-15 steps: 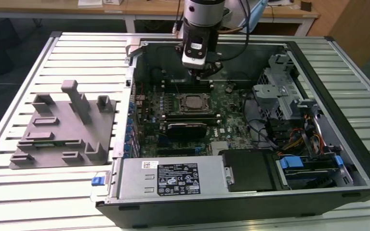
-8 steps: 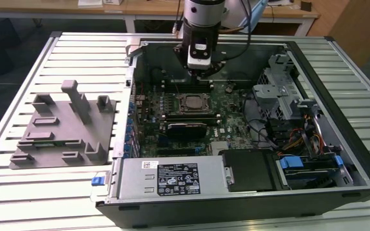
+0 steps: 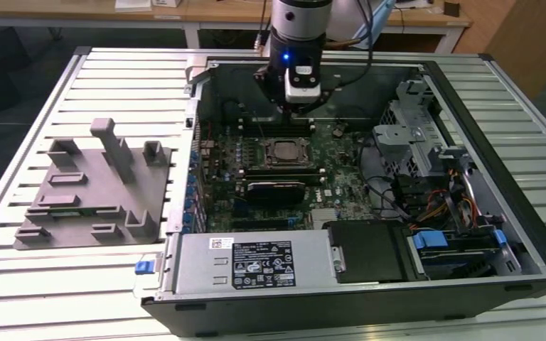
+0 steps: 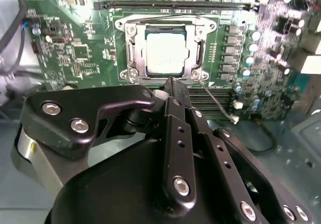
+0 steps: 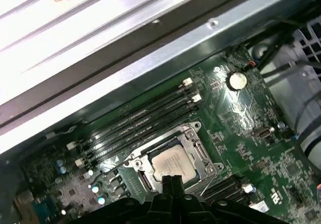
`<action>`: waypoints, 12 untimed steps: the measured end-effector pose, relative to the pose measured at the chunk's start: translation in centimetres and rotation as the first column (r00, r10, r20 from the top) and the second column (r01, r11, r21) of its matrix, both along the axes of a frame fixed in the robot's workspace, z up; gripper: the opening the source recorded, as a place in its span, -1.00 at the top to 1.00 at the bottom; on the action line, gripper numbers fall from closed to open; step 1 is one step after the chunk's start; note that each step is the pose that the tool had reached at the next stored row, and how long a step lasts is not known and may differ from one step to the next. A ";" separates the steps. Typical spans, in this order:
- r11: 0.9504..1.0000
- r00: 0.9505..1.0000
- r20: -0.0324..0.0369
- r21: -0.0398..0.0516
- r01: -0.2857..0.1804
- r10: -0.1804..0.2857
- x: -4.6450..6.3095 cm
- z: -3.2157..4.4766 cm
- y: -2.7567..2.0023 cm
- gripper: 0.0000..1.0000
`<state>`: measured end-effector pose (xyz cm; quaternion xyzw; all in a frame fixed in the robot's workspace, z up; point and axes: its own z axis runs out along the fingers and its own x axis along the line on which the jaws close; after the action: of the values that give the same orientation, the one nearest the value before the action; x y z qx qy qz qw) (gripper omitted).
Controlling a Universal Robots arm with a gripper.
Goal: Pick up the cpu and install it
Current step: 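Install the first cpu locking lever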
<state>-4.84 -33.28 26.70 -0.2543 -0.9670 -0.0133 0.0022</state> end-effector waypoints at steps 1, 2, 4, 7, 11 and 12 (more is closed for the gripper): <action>1.000 1.000 0.000 0.000 -0.018 0.018 0.0 -0.01 0.00 0.79; 0.999 0.999 0.000 0.000 -0.036 0.036 0.0 -0.03 0.00 0.79; 0.997 0.997 0.000 0.000 -0.073 0.073 0.0 -0.05 0.00 0.79; 0.994 0.994 0.000 0.000 -0.109 0.109 -0.3 -0.09 0.00 0.79; 0.994 0.994 0.000 0.000 -0.112 0.112 -1.5 -0.10 0.00 0.79; 0.994 0.994 0.000 0.000 -0.112 0.112 -1.8 -0.10 0.00 0.79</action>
<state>-6.68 -33.28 26.60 -0.1997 -0.9798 -0.0131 0.0029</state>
